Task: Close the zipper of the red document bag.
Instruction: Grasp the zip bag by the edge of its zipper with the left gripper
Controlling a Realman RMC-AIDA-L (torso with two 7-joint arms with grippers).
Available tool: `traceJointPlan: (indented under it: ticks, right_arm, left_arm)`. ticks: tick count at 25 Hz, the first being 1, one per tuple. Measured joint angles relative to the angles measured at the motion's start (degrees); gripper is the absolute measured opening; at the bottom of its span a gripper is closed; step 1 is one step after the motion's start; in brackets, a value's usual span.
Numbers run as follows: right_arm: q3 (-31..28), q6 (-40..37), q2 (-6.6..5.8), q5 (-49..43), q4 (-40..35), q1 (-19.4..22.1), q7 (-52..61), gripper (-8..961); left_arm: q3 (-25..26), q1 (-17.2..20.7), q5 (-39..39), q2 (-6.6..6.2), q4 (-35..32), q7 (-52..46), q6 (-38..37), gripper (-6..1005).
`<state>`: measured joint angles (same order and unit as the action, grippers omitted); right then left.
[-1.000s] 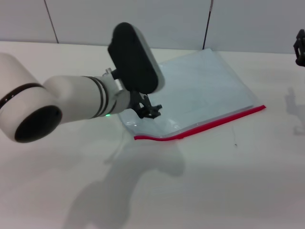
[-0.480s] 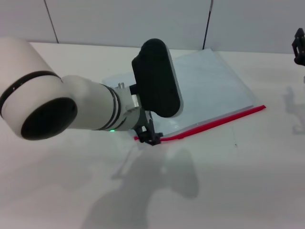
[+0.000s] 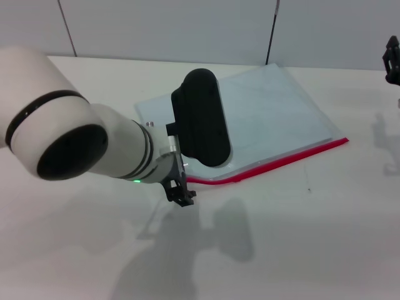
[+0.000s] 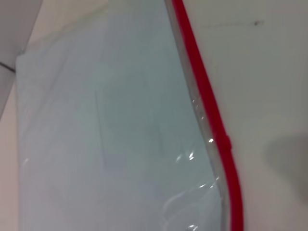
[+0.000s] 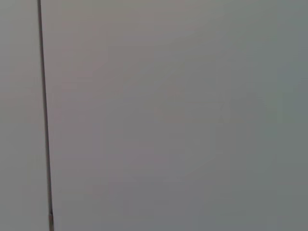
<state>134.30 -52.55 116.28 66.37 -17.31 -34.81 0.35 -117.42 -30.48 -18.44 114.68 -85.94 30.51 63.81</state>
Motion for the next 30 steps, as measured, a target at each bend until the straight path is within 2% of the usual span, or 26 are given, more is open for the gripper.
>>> traceJointPlan:
  ticks: [9, 24, 30]
  right_arm:
    - [0.0, 0.0, 0.00, 0.0, 0.0, -0.2, 0.0, 488]
    - [0.0, 0.0, 0.08, 0.3, 0.0, -0.4, 0.1, 487]
    - [0.0, 0.0, 0.09, 0.3, 0.0, -0.6, 0.1, 487]
  left_arm:
    - [3.0, -0.2, 0.1, 1.23, 4.0, 3.5, -3.7, 890]
    - [2.9, -1.3, -0.6, 1.51, 10.2, 3.8, -10.6, 890]
    - [2.9, -2.5, -3.1, 1.51, 13.5, 3.8, -12.7, 891]
